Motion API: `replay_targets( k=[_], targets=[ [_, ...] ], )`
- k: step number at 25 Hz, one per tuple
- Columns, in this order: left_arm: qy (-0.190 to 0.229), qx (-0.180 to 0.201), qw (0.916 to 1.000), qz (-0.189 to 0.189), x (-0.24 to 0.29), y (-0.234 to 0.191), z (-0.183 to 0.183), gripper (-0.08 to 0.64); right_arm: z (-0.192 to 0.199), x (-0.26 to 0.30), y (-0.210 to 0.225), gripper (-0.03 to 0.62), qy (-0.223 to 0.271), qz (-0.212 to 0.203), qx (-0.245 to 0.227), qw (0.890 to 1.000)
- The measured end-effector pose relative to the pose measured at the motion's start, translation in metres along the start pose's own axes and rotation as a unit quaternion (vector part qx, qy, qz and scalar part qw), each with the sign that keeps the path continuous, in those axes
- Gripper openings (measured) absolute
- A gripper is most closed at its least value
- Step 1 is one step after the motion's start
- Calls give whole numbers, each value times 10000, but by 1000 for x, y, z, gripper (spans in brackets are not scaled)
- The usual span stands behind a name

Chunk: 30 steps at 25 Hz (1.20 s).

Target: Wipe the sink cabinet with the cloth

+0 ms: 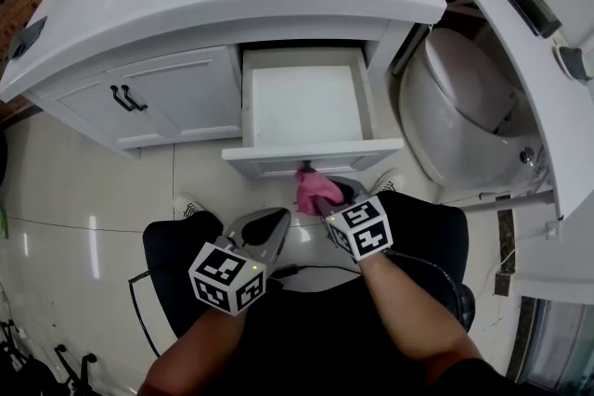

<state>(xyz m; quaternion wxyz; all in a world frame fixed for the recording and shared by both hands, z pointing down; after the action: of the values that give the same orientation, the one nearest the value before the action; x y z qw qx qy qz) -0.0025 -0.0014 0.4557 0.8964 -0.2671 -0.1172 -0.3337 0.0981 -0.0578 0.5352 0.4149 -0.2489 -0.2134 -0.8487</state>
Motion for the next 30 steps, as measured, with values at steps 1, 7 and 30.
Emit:
replay_targets(
  k=[1, 7, 30],
  targets=[
    [-3, 16, 10000, 17, 2, 2, 0, 3, 3, -4, 6, 94, 0, 82, 70, 9999],
    [-29, 64, 9999, 115, 15, 14, 0, 3, 16, -31, 51, 95, 7, 688, 521, 9963],
    [158, -61, 9998, -49, 12, 11, -6, 5, -65, -82, -29, 94, 851, -579, -134, 9946]
  ],
)
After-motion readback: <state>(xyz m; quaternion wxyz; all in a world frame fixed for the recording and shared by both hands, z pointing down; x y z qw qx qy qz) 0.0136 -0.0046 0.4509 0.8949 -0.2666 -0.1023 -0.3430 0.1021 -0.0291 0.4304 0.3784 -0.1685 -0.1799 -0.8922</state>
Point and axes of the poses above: the fingertips, and each gripper's own axes: x forward along the fingers, y to its right, z out of its underside, the point moved 3 cm from there along -x, backward along the fingers, and after that the axes turned 1 degree about y, right-handed, at the moved point
